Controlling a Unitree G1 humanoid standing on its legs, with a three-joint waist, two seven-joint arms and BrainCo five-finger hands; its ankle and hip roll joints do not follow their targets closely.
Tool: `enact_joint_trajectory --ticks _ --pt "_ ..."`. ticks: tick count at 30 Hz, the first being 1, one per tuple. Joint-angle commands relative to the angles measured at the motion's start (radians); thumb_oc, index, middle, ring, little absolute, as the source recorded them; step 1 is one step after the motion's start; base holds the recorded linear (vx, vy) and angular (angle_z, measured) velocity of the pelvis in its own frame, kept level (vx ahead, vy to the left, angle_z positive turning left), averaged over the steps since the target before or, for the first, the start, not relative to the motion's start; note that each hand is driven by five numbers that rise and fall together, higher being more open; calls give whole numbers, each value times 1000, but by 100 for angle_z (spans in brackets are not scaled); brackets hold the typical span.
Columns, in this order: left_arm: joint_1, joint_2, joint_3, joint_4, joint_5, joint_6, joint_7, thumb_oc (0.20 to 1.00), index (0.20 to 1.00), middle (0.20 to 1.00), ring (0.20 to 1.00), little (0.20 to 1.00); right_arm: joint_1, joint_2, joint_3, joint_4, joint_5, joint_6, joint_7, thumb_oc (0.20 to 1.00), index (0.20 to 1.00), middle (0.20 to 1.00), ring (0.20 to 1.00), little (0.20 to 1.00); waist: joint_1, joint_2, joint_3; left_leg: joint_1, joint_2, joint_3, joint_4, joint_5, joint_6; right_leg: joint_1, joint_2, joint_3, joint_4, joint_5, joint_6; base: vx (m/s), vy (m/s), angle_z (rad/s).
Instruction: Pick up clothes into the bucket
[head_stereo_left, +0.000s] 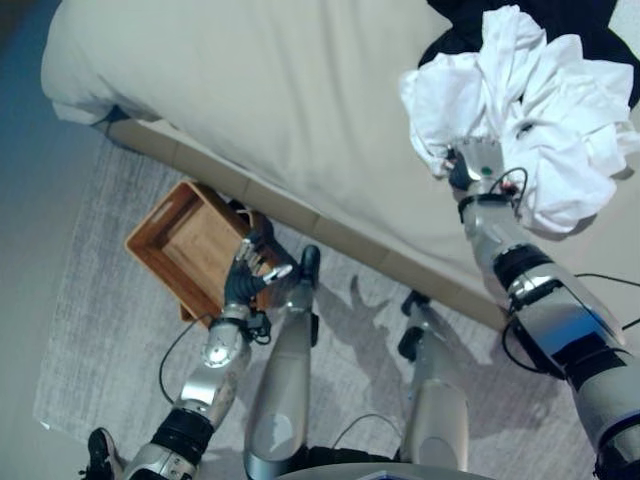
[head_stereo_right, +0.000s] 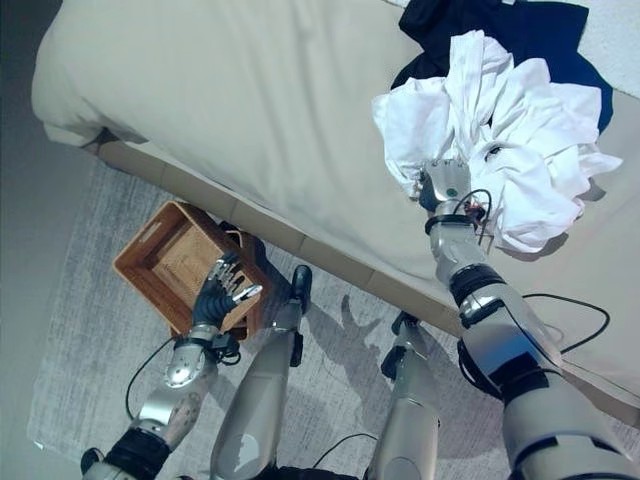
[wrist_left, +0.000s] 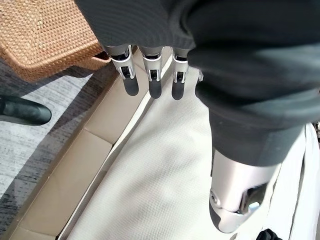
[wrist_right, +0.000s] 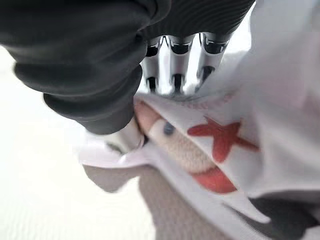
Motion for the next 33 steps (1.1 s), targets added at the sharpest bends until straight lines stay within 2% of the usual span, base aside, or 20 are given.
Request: enact_joint_trajectory --ticks 1,5,11,12,13,14,15,18,23,24,28,33 --pt "12 11 -17 -62 -1 -38 9 1000 1000 1000 1000 1000 -34 -65 4 7 42 -3 -30 200 200 200 200 200 -9 22 -2 -22 24 18 68 -55 -12 103 -112 -29 71 -28 115 0 0 0" --pt "9 7 -7 -53 6 -37 14 1000 1000 1000 1000 1000 2 -58 -22 -51 100 -36 -23 200 200 200 200 200 -22 10 -2 13 28 26 55 -55 -15 135 -107 -32 51 -21 117 0 0 0" --pt "11 7 26 -24 8 -31 18 1000 1000 1000 1000 1000 93 -61 -102 -269 247 -109 -8 200 200 200 200 200 -46 -25 -2 102 45 38 21 -55 -24 221 -90 -33 -1 -2 123 17 -27 -3" --pt "15 7 38 -14 7 -29 16 1000 1000 1000 1000 1000 136 -74 -136 -373 299 -139 3 200 200 200 200 200 -57 -39 -2 135 54 41 13 -55 -27 254 -84 -30 -16 2 124 23 -26 -7" --pt "16 7 37 -14 7 -29 16 1000 1000 1000 1000 1000 139 -75 -137 -376 299 -138 3 200 200 200 200 200 -55 -39 -2 138 54 41 11 -55 -27 257 -83 -31 -17 3 124 52 -61 -11" --pt "16 7 51 3 9 -25 12 1000 1000 1000 1000 1000 192 -92 -174 -486 350 -174 19 200 200 200 200 200 -65 -53 -2 178 61 45 0 -56 -31 301 -77 -35 -35 5 125 34 -37 -10" --pt "17 8 50 4 9 -25 12 1000 1000 1000 1000 1000 194 -93 -175 -488 350 -174 20 200 200 200 200 200 -64 -53 -2 181 62 45 -1 -56 -31 304 -76 -36 -37 5 125 53 -51 -12" --pt "40 11 66 30 5 -15 -8 1000 1000 1000 1000 1000 296 -132 -255 -644 469 -245 54 200 200 200 200 200 -79 -74 -41 236 76 53 -21 -57 -37 366 -58 -39 -88 16 129 66 -39 -8" --pt "50 14 81 72 15 -6 -21 1000 1000 1000 1000 1000 350 -160 -318 -765 565 -303 85 200 200 200 200 200 -93 -93 -91 287 88 75 -55 -47 -43 414 -38 -39 -161 41 133 79 -32 -11" --pt "54 19 102 78 19 -5 -23 1000 1000 1000 1000 1000 365 -179 -348 -835 615 -334 104 200 200 200 200 200 -102 -102 -116 312 96 90 -69 -47 -46 429 -25 -33 -191 51 134 55 -4 -22" --pt "72 21 121 88 29 6 -37 1000 1000 1000 1000 1000 379 -201 -370 -897 699 -365 161 200 200 200 200 200 -106 -122 -157 364 107 116 -81 -56 -44 466 -9 -18 -221 55 131 59 -19 -26" --pt "80 29 133 105 62 20 -44 1000 1000 1000 1000 1000 358 -248 -370 -948 773 -375 215 200 200 200 200 200 -113 -132 -201 420 110 135 -110 -56 -46 503 2 -14 -238 54 132 53 -19 -15"
